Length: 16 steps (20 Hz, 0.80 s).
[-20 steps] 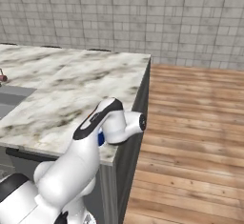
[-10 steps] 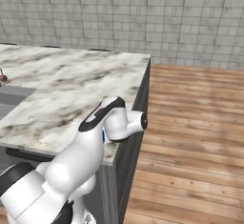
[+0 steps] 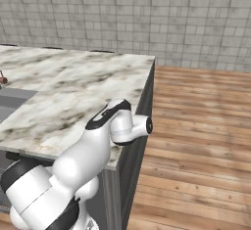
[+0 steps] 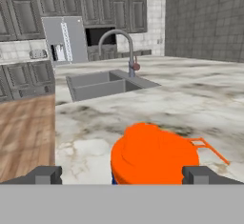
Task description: Pick the boxed drink, water bottle from the counter and place them in the open cabinet.
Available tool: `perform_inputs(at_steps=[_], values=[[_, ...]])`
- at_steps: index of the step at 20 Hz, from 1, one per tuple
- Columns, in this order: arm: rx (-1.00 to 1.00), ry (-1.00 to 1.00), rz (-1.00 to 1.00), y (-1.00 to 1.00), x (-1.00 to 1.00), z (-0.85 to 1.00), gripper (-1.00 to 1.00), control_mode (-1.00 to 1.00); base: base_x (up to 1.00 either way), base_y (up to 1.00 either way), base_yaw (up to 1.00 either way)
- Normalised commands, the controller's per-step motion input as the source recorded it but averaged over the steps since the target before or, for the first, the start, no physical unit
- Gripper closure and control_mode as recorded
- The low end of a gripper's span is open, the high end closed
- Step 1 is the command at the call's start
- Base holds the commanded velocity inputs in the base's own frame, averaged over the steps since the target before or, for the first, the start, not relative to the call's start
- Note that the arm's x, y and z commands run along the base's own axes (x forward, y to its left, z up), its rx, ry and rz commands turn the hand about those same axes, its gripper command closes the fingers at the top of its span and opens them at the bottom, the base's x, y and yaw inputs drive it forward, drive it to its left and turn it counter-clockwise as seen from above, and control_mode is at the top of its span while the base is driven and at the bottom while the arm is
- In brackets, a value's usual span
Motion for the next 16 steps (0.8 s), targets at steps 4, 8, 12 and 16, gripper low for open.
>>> perform_inputs(at_steps=[4,8,12,16], values=[[0.0,0.0,0.0,0.0,0.07,-0.11,-1.0,-1.0,0.0,0.0,0.0],[0.0,0.0,0.0,0.0,0.1,-0.07,-1.0,-1.0,0.0,0.0,0.0],[0.0,0.0,0.0,0.0,0.09,-0.03,-1.0,-1.0,0.0,0.0,0.0],[0.0,0.0,0.0,0.0,0.04,0.0,-1.0,-1.0,0.0,0.0,0.0]])
